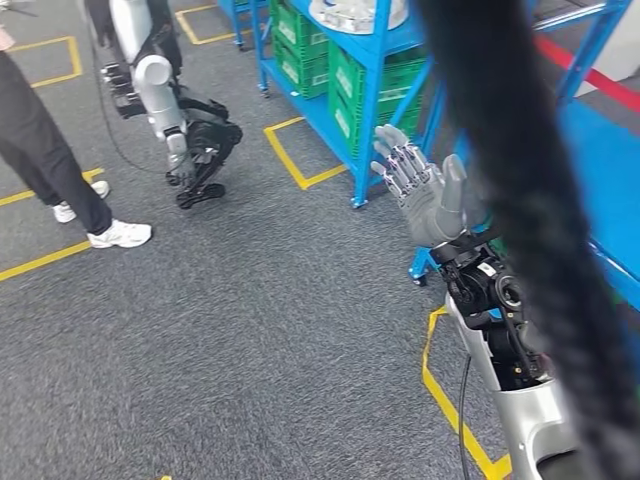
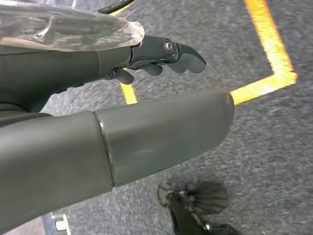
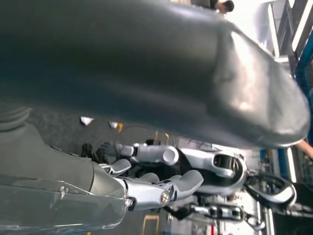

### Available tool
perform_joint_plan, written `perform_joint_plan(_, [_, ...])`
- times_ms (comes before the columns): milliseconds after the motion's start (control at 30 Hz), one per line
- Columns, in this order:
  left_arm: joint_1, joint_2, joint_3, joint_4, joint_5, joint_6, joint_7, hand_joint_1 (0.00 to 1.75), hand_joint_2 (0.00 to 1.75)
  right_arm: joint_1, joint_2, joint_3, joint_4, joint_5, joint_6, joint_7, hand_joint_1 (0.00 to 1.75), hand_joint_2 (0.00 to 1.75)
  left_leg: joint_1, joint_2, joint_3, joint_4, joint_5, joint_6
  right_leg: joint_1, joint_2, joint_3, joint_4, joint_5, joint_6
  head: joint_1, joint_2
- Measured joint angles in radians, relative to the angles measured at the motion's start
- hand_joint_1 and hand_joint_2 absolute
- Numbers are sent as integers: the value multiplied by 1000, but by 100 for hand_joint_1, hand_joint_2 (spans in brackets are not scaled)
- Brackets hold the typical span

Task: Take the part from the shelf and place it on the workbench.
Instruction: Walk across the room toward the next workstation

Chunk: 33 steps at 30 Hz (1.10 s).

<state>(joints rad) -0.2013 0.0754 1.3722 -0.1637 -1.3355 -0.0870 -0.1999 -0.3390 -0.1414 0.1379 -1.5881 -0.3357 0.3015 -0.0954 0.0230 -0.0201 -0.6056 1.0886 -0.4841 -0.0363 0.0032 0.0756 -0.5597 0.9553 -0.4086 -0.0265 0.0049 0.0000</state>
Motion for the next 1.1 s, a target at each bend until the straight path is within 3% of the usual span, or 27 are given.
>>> perform_joint_plan(67, [-3, 1, 0, 0, 0, 0, 0, 0, 0, -3, 1, 0, 0, 0, -1, 0, 0, 0, 5, -32, 45, -103, 37, 1, 0, 23, -7, 9, -3, 10, -3, 0])
perform_joint_plan(100, [-4, 1, 0, 0, 0, 0, 0, 0, 0, -5, 1, 0, 0, 0, -1, 1, 0, 0, 5, -39, 52, -119, 38, 4, -1, 33, -10, 11, -4, 17, -4, 0])
perform_joint_plan(167, [-7, 0, 0, 0, 0, 1, 0, 0, 0, -6, 1, 0, 1, 0, -2, 2, 0, 0, 1, -22, 54, -124, 39, 16, -4, 49, -15, 11, -2, 29, -4, 0])
perform_joint_plan(233, [-13, 0, 0, 0, 0, 2, 0, 0, 0, -9, 1, -1, 4, 0, -3, 2, 0, 0, 0, -3, 58, -129, 43, 29, -5, 15, -29, 42, -23, 39, -1, 0])
perform_joint_plan(300, [-13, 1, 0, 0, -1, 3, -1, 0, 0, -14, 1, 0, 6, 0, -4, 2, 0, 0, -2, 16, 60, -131, 43, 38, -6, -42, -78, 154, -84, 46, 2, 0])
perform_joint_plan(367, [-9, 2, 0, 0, -1, 3, -1, 0, 0, -16, 1, 0, 10, 0, -6, 3, 0, 0, -6, 38, 61, -131, 41, 42, -10, -63, -138, 285, -138, 51, 2, 0])
perform_joint_plan(400, [-8, 2, 0, 0, -1, 3, -1, 0, 0, -15, 1, 1, 13, 0, -7, 3, 0, 0, -7, 48, 61, -131, 40, 43, -12, -65, -150, 310, -139, 51, 2, 0])
perform_joint_plan(433, [-8, 2, 0, 0, -2, 3, -1, 0, 0, -15, 1, 1, 15, 0, -7, 3, 0, 0, -8, 59, 63, -131, 38, 43, -13, -68, -142, 296, -123, 50, 2, 0])
perform_joint_plan(467, [-9, 2, 0, 0, -2, 3, -1, 0, 0, -16, 1, 1, 17, 0, -8, 3, 0, 0, -9, 69, 66, -131, 36, 42, -12, -75, -114, 242, -92, 47, 2, 0])
perform_joint_plan(533, [-9, 2, 0, 0, -2, 3, -1, 0, 0, -21, 1, 1, 18, 0, -8, 3, 0, 0, -11, 87, 73, -130, 30, 36, -3, -115, -37, 96, -34, 37, 2, 0])
perform_joint_plan(600, [-9, 1, 0, 0, -2, 3, -1, 0, 0, -26, 1, 2, 18, 0, -8, 3, 0, 0, -14, 106, 78, -130, 25, 28, 10, -142, 0, 18, -17, 25, 1, 0])
perform_joint_plan(667, [-11, 0, 0, 0, -2, 3, 0, 0, 0, -28, 1, 1, 18, 0, -8, 3, 0, 0, -14, 128, 84, -133, 22, 19, 15, -124, 2, 8, -18, 15, -1, 0])
perform_joint_plan(700, [-13, -1, 0, 0, -2, 3, 0, 0, 0, -28, 1, 1, 17, 0, -9, 3, 0, 0, -12, 127, 86, -130, 17, 14, 13, -112, 5, 2, -14, 10, -1, 0])
perform_joint_plan(767, [-16, -2, 0, 0, -2, 3, -1, 0, 0, -33, 2, 1, 17, 0, -9, 2, 0, 0, -10, 86, 65, -75, -19, 5, 5, -92, 12, -11, -5, -1, -4, 0])
perform_joint_plan(833, [-14, -1, 0, 0, -2, 3, -1, 0, 0, -36, 4, 2, 19, 0, -9, 3, 0, 0, -7, 38, -2, 57, -83, 1, 2, -72, 12, -15, -2, -7, -8, 0])
perform_joint_plan(867, [-12, 0, 0, 0, -2, 3, -1, 0, 0, -35, 4, 2, 21, 0, -9, 3, 0, 0, -6, 29, -37, 122, -105, -2, 2, -60, 11, -14, -2, -8, -10, 0])
perform_joint_plan(900, [-10, 0, 0, 0, -3, 3, 0, 0, 0, -33, 5, 2, 22, 0, -9, 3, 0, 0, -5, 27, -61, 160, -109, -4, 1, -48, 11, -14, -2, -8, -10, 0])
perform_joint_plan(933, [-9, 1, 0, 0, -3, 3, 0, 0, 0, -32, 5, 2, 24, 0, -9, 4, 0, 0, -4, 26, -67, 157, -93, -7, 0, -36, 11, -13, -2, -8, -10, 0])
perform_joint_plan(967, [-9, 1, 0, 0, -4, 3, 0, 0, 0, -32, 5, 2, 25, 0, -9, 4, 0, 0, -1, 22, -53, 114, -59, -9, -2, -23, 12, -11, -3, -6, -11, 0])
perform_joint_plan(1033, [-10, 2, 0, 0, -4, 3, 0, 0, 0, -33, 6, 3, 25, 0, -9, 4, 0, 0, 9, -11, 6, -27, 13, -14, -4, 1, 8, 1, -9, 3, -15, 0])
perform_joint_plan(1100, [-9, 3, 0, 0, -4, 3, -1, 0, 0, -34, 8, 3, 25, 0, -10, 4, 0, 0, 14, -42, 42, -109, 38, -10, -3, 23, -1, 14, -16, 16, -17, 0])
